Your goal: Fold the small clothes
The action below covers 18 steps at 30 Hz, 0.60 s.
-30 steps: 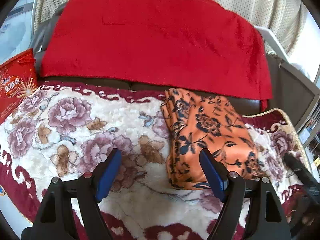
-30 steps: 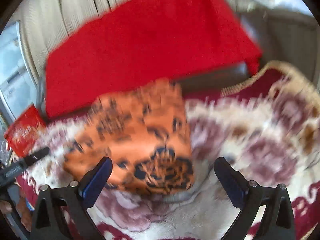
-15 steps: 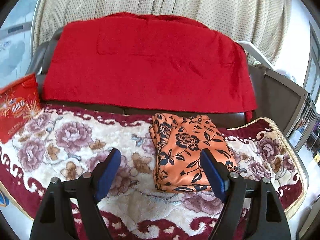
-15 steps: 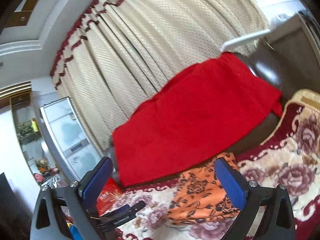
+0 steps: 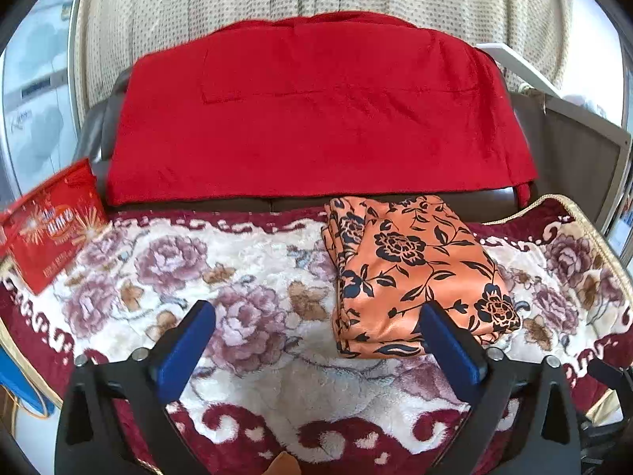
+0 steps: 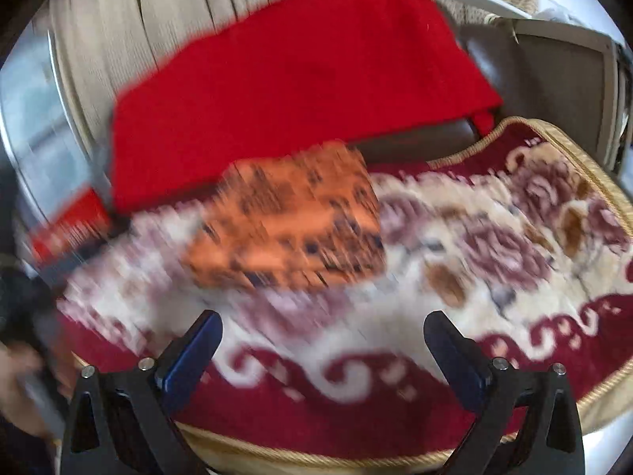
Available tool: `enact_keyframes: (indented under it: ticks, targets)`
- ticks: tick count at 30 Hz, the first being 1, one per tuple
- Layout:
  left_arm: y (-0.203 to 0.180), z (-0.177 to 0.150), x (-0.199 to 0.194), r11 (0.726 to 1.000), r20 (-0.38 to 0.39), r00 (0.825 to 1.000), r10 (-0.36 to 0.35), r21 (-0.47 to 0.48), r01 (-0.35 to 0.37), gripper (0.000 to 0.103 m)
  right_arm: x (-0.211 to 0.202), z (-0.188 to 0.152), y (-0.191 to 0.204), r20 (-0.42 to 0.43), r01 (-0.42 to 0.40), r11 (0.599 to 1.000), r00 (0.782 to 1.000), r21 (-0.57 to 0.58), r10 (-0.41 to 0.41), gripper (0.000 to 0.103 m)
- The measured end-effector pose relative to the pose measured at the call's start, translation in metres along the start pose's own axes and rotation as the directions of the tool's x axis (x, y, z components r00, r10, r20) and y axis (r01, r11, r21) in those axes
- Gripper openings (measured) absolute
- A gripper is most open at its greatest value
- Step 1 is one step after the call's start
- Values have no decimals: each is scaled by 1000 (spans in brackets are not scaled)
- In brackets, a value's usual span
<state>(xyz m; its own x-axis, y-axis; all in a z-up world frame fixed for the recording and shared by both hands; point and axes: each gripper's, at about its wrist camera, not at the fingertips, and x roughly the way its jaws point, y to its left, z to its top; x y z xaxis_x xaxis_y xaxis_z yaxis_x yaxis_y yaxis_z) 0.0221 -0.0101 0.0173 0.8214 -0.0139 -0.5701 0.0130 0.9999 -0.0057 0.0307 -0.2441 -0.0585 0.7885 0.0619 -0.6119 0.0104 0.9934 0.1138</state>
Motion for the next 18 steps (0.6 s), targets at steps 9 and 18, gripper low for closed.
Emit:
enact_keyframes:
  ticks: [9, 18]
  targets:
    - [-9, 7, -8, 1000, -2, 1000, 6, 8, -6, 103, -6, 15, -2, 39, 89, 995, 995, -43, -87, 103]
    - [-15, 13, -9, 998, 13, 998, 57, 39, -58, 103, -6, 24, 4, 54, 122, 990, 991, -72, -119, 103]
